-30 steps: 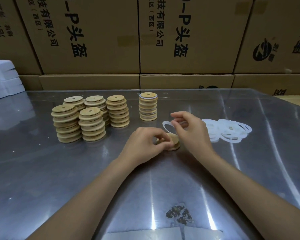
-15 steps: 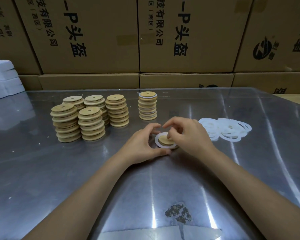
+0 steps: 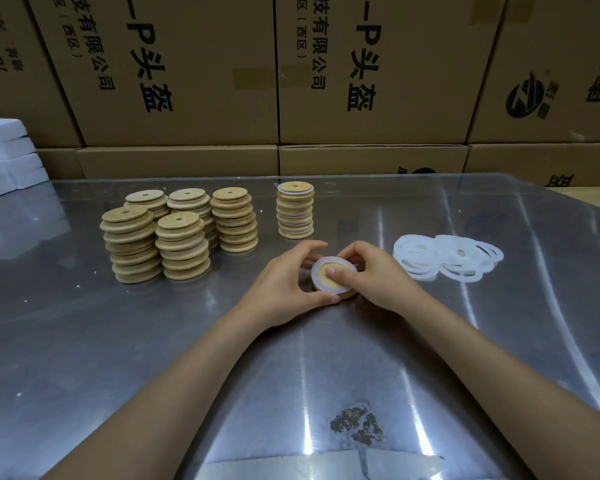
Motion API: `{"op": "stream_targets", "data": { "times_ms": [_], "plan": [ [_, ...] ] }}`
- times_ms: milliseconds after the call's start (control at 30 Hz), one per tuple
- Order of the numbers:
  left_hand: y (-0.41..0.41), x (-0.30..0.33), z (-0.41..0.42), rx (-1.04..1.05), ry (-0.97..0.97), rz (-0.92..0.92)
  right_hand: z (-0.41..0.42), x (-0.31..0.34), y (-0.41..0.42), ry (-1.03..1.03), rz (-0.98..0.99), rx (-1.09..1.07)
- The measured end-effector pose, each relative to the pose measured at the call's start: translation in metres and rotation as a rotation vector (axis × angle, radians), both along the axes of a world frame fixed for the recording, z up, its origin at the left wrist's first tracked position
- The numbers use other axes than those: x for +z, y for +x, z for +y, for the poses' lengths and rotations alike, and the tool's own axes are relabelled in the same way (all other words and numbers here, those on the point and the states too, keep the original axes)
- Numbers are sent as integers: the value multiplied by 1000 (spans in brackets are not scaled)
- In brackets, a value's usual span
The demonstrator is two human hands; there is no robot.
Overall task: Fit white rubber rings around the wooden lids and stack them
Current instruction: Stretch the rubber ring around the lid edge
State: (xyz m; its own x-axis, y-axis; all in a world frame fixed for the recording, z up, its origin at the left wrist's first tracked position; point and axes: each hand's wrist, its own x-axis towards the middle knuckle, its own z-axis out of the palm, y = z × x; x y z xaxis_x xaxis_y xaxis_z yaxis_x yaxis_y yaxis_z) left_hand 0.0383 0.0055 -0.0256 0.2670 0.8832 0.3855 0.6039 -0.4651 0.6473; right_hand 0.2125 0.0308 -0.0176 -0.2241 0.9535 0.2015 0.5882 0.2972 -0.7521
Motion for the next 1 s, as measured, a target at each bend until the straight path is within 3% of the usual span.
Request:
{"op": "stream_targets", "data": {
  "times_ms": [133, 267, 400, 667, 1000],
  "plan": [
    [2, 2, -1, 2, 18, -12, 1, 1, 0, 116, 162, -32],
    [2, 4, -1, 2, -105, -185, 0, 1, -3, 180, 311, -14],
    [0, 6, 2, 120, -20, -286, -2, -1, -10, 218, 423, 42],
    [1, 7, 2, 210, -6, -440, -6, 1, -12, 68, 602, -2],
    [6, 12, -3, 215, -203, -694, -15, 3, -20, -110, 812, -7]
  ]
}}
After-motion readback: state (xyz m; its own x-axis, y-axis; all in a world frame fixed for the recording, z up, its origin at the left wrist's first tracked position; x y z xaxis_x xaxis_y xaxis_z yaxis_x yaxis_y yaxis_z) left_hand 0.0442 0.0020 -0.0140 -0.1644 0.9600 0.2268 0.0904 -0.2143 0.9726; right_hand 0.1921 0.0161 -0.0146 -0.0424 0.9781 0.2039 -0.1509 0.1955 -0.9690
